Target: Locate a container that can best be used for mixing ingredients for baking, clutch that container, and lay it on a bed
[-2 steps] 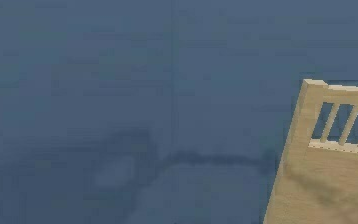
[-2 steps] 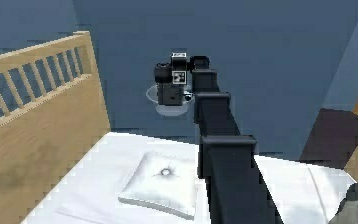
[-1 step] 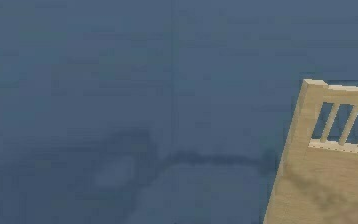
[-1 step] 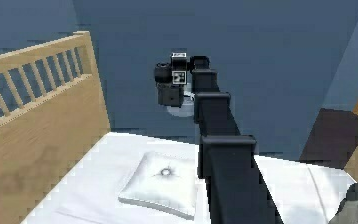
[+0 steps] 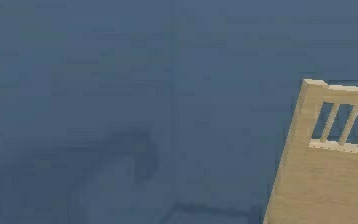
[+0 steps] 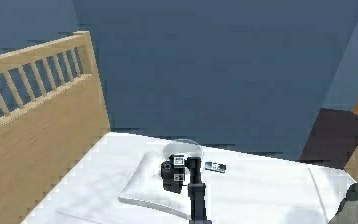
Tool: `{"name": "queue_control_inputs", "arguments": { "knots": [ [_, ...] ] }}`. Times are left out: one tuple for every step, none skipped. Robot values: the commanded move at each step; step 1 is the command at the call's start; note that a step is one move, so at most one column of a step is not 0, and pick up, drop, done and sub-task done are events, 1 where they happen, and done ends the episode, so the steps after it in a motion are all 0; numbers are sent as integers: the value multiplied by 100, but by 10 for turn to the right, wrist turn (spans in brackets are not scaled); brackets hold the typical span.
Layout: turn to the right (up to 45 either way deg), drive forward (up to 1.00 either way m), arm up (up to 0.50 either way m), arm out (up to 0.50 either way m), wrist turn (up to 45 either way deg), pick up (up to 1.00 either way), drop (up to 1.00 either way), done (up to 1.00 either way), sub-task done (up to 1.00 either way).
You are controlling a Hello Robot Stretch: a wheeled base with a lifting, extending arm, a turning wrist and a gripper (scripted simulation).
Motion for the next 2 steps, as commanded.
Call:
{"name": "queue_control_inputs", "arguments": {
  "knots": [
    [0,0,-32,0,0,0,0,0,0],
    [0,0,0,0,0,0,100,0,0]
  ]
}}
